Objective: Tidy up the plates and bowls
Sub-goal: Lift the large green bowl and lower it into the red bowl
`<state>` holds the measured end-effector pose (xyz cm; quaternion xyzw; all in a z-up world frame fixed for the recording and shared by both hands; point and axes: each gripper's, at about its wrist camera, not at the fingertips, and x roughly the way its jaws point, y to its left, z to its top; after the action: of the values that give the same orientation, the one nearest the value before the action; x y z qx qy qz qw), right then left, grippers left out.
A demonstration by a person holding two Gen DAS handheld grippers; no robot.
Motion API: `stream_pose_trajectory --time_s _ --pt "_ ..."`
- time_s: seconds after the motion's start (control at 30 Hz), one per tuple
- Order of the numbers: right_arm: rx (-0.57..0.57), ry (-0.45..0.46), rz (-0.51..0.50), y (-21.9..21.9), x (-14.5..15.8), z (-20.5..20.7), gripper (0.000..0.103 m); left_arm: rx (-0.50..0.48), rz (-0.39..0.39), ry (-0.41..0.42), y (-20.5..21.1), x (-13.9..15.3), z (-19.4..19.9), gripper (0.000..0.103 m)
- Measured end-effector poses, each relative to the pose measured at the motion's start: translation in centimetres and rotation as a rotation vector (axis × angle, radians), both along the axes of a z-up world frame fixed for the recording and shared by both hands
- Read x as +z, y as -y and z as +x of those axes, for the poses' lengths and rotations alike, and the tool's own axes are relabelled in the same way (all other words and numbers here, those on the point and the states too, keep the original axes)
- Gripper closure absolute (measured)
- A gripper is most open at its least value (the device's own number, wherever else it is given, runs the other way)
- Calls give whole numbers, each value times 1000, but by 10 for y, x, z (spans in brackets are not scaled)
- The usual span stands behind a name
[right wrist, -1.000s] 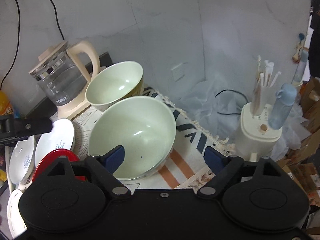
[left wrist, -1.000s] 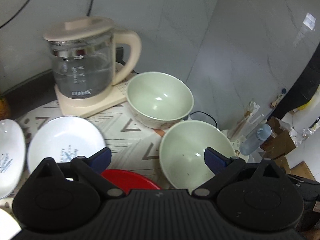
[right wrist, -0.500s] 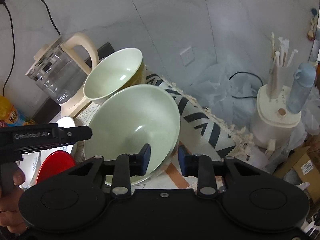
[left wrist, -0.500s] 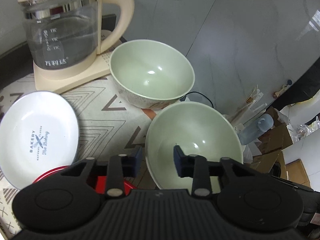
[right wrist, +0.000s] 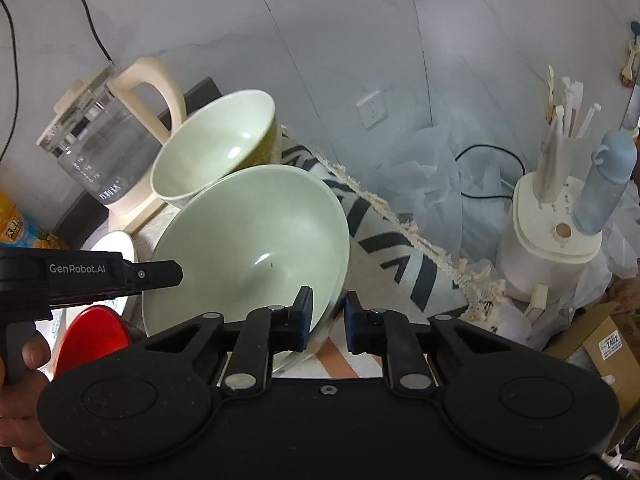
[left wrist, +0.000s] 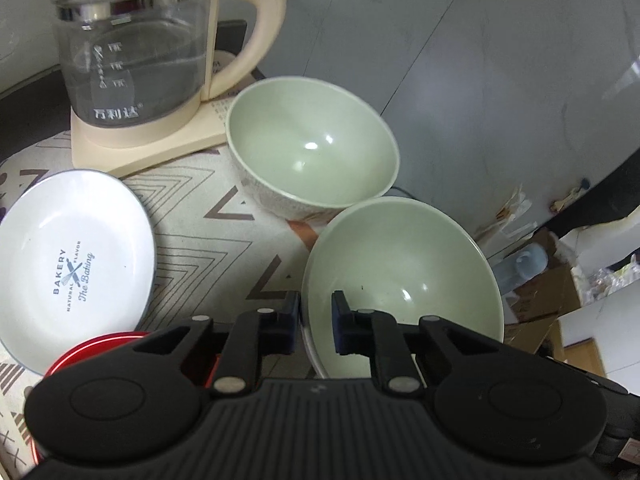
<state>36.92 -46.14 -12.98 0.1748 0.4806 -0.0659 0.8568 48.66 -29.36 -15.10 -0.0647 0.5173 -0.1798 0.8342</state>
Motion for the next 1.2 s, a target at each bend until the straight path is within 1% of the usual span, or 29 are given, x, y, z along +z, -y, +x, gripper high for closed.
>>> stream_pose_trajectory --time_s 0.2,0.37,0.7,0.8,0.9,1.07,1.2 --pt "38 50 -19 -2 28 -2 86 29 -27 41 -9 30 -13 88" --pt "89 90 -29 -10 50 -1 86 78 -37 69 -22 48 -25 88" --pt "198 139 -22 -37 73 -3 86 191 -62 101 -63 75 -57 88" --pt "233 145 -10 -49 79 -4 86 224 -68 107 -78 80 -67 88" --pt "274 146 1 -59 82 -6 86 261 -74 95 -91 81 -76 88" --pt "307 134 19 -75 86 -8 86 303 -73 86 -112 83 -90 88" --pt "358 137 14 -89 89 -10 86 334 -75 69 -125 79 -98 88"
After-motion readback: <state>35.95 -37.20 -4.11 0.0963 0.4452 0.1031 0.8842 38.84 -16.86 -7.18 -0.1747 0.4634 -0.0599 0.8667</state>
